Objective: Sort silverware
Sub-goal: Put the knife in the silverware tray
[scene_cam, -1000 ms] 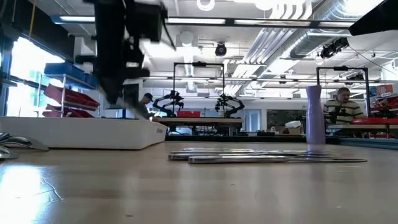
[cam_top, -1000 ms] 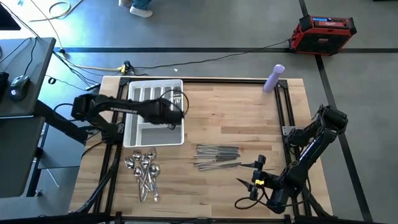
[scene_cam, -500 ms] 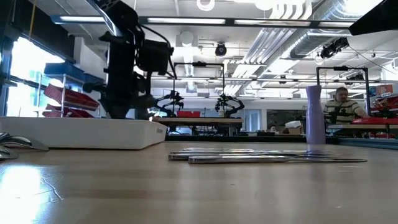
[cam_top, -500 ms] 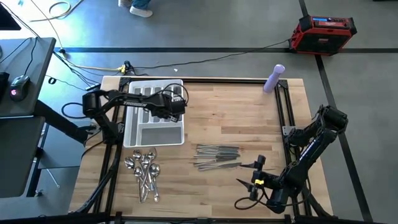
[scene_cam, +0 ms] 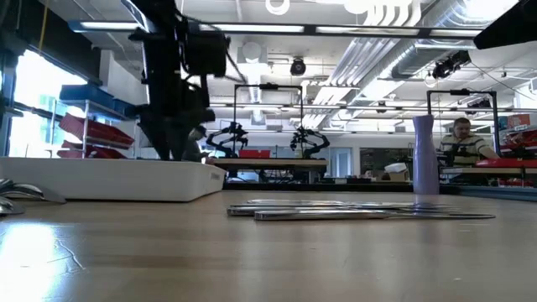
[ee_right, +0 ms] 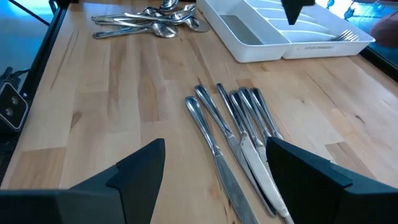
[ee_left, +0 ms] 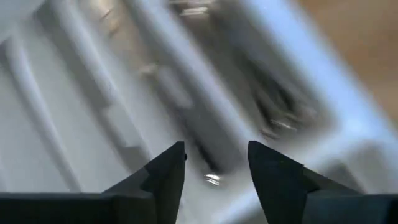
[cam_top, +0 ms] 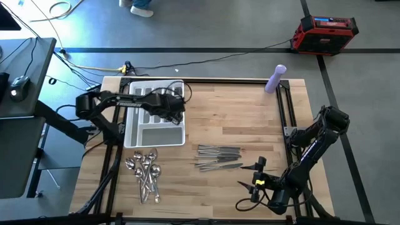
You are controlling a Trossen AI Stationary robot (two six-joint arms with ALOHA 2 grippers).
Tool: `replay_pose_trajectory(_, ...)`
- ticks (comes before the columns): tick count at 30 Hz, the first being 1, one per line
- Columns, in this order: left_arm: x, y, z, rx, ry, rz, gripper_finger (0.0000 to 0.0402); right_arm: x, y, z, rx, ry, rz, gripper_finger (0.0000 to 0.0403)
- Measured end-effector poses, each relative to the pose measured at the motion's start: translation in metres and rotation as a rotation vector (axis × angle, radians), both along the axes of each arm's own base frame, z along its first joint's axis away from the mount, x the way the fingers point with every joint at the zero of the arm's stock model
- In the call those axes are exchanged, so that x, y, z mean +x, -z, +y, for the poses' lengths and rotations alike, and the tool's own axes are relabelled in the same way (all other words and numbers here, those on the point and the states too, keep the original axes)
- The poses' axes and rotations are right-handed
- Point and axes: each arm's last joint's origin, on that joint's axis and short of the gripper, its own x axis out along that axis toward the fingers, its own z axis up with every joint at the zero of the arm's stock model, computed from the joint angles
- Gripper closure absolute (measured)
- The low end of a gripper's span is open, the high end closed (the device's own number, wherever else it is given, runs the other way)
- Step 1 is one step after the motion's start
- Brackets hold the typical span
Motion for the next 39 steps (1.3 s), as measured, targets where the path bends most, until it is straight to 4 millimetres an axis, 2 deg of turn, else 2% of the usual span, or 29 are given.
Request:
replay_pose_trajectory(3,0.020,-0.005,-0.039,-0.001,0.339,-0.089,0.0245,0.000,-0.001,0.001,0.002,-0.007,-0.005,0.0140)
replay_pose_trajectory(6,0.042,-0.011,-0.083,0.030,0.678,-0.255,0.0248,-0.002,-0.006,0.006,-0.011,-0.035,-0.009,0.0140)
replay_pose_trajectory(8,0.056,-0.015,-0.111,0.080,0.855,-0.388,0.0248,-0.002,-0.011,0.010,-0.017,-0.045,-0.029,0.0140)
replay_pose_trajectory(10,0.066,-0.017,-0.132,0.090,0.958,-0.508,0.0247,-0.003,-0.015,0.012,-0.019,-0.041,-0.052,0.0140)
replay_pose_trajectory(13,0.073,-0.011,-0.148,0.028,0.992,-0.589,0.0241,-0.004,-0.017,0.014,-0.044,-0.042,-0.072,0.0140)
replay_pose_trajectory(19,0.073,0.025,-0.184,0.038,1.056,-0.480,0.0226,-0.004,-0.017,0.013,-0.067,-0.040,-0.071,0.0140)
replay_pose_trajectory(23,0.078,0.046,-0.200,0.044,1.014,-0.506,0.0216,-0.004,-0.017,0.013,-0.069,-0.040,-0.070,0.0140)
replay_pose_trajectory(26,0.088,0.058,-0.206,0.066,1.004,-0.478,0.0212,-0.004,-0.017,0.013,-0.079,-0.041,-0.070,0.0140)
replay_pose_trajectory(30,0.104,0.073,-0.209,0.068,0.998,-0.348,0.0211,-0.003,-0.017,0.011,-0.093,-0.038,-0.069,0.0140)
replay_pose_trajectory(34,0.122,0.077,-0.211,0.069,0.987,-0.274,0.0215,-0.003,-0.017,0.011,-0.092,-0.038,-0.067,0.0140)
replay_pose_trajectory(39,0.131,0.084,-0.214,0.054,0.972,-0.230,0.0261,-0.003,-0.016,0.011,-0.090,-0.039,-0.066,0.0140)
